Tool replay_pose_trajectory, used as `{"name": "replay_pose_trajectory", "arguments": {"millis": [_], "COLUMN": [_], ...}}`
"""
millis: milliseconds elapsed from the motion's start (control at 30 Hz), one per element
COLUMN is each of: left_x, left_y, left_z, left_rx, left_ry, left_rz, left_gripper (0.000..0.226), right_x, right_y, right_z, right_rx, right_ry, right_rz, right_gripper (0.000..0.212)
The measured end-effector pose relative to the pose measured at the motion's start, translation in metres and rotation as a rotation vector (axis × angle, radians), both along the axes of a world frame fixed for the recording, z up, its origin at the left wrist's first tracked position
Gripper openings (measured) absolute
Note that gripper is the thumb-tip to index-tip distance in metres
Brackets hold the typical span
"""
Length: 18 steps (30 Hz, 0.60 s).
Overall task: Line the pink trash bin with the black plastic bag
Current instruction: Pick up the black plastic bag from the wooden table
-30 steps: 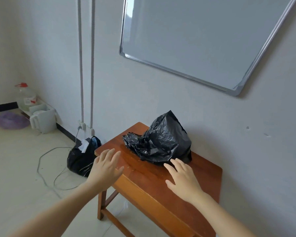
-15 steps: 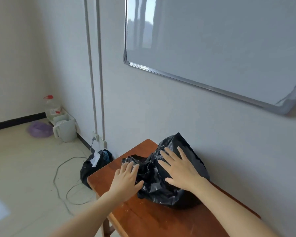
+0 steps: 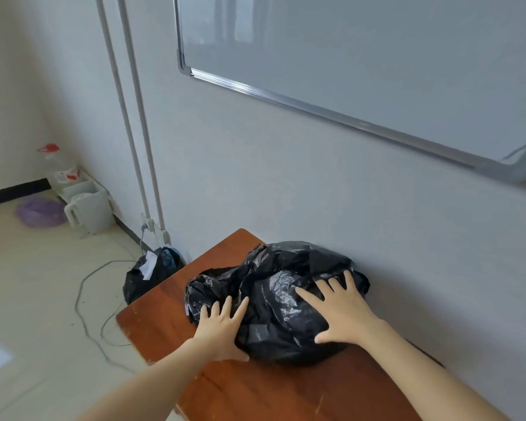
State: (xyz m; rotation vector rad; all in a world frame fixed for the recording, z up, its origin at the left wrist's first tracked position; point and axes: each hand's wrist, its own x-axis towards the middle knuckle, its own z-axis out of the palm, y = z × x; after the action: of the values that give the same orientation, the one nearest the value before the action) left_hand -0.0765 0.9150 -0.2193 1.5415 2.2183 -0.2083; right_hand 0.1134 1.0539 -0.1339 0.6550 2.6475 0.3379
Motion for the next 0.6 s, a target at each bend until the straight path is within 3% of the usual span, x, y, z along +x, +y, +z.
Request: {"name": "replay_pose_trajectory", "arguments": {"millis": [100, 200, 333, 600], "left_x": [-0.002, -0.007, -0.024, -0.08], "left_y": [0.002, 0.0, -0.016, -0.127], "left_z": [-0.003, -0.001, 0.005, 0.026], "left_rx": [0.09, 0.182, 0.308, 0.403], "left_ry": [0.077, 0.108, 0.167, 0.237], "left_rz": [-0.007, -0.006, 0.049, 0.452], "left_gripper": [0.094, 0.066, 0.031, 0.023], "right_x": [0.006, 0.002, -0.017, -0.115], "right_y": [0.004, 0.007, 0.008, -0.027], "right_z": [-0.006, -0.012, -0.018, -0.026], "right_rx": [0.014, 0.169, 0.325, 0.218], "right_ry": [0.01, 0.122, 0.305, 0.648], "right_rz": [-0.01, 0.103, 0.259, 0.588], "right_gripper": [0.085, 0.084, 0.046, 0.032]}}
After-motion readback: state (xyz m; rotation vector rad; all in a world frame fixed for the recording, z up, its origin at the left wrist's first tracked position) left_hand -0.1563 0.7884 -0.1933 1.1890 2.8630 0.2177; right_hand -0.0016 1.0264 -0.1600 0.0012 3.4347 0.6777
